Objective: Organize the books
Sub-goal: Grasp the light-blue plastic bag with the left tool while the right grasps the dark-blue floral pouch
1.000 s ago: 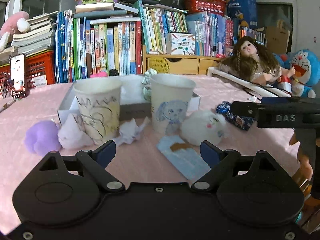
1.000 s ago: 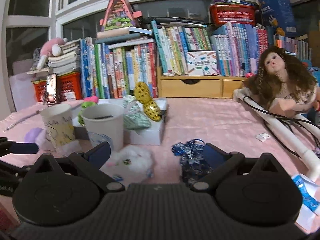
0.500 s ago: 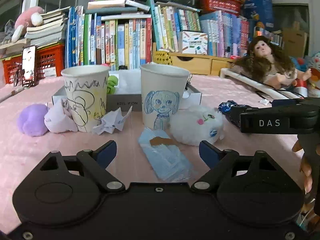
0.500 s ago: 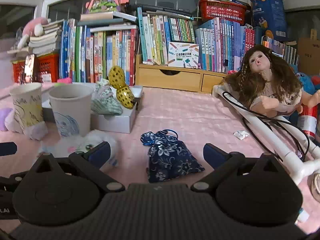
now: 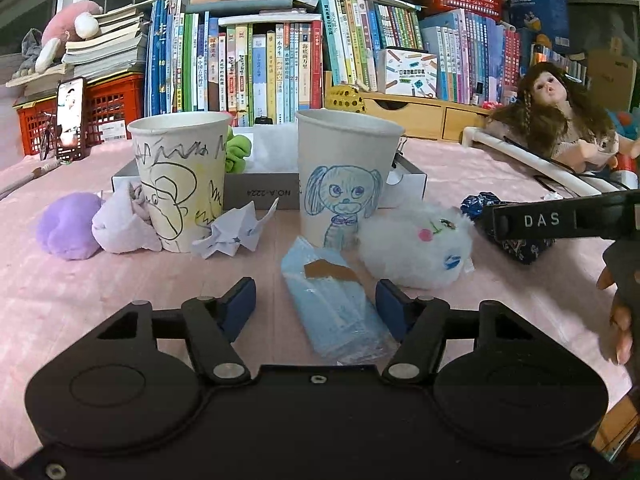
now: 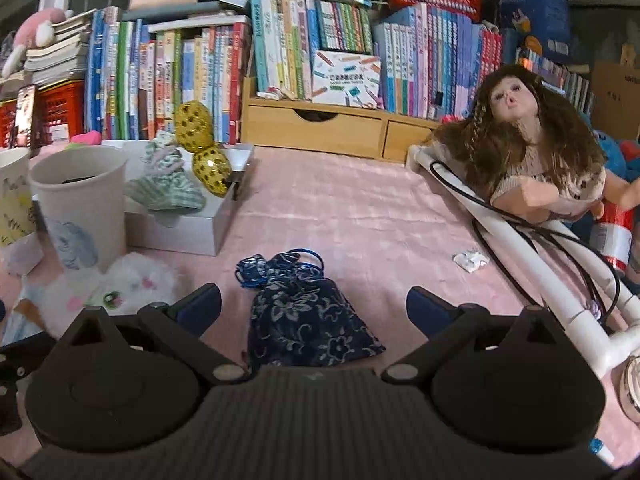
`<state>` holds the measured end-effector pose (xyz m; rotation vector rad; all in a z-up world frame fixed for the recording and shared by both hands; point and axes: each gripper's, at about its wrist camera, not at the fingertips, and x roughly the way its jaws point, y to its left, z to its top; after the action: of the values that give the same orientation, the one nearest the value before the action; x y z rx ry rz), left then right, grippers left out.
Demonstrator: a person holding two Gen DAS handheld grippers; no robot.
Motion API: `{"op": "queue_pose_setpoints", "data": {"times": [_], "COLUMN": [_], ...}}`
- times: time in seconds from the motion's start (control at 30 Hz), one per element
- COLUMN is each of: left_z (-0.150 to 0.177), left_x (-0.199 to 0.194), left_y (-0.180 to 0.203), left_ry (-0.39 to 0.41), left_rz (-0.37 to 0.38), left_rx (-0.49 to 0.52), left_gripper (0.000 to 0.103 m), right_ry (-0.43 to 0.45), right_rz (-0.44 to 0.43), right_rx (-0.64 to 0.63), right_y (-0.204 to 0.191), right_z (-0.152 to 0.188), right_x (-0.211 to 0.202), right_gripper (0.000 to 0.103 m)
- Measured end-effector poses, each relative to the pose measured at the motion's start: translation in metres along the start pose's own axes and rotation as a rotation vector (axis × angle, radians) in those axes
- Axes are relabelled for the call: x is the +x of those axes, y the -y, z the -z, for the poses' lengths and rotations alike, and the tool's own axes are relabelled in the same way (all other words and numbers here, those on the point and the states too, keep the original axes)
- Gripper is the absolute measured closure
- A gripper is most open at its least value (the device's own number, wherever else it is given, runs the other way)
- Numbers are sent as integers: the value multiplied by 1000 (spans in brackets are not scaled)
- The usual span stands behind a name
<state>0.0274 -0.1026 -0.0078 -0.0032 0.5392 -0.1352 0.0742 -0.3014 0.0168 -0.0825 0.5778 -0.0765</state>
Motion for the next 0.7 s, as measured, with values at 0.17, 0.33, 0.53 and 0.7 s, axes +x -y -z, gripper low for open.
{"op": "queue_pose_setpoints", "data": {"times": [0.17, 0.33, 0.53, 0.7], "left_z": [0, -1, -4, -5], "left_x": [-1, -2, 0, 1], "left_y": [0, -4, -10, -11], "left_ry": [-2, -6, -12, -12], "left_rz": [1, 8, 14, 14], "left_rx": [7, -4, -19, -19], "left_gripper": [43, 52, 59, 65], "right_ry": [-24, -45, -71, -91], "right_rz": [-8, -14, -25, -39], "right_rx": [9, 8, 3, -21], "right_y": [2, 2, 1, -3], "right_z": [0, -2, -2, -2], "right_x": [6, 10, 15, 18], "right_gripper": [2, 4, 10, 16]}}
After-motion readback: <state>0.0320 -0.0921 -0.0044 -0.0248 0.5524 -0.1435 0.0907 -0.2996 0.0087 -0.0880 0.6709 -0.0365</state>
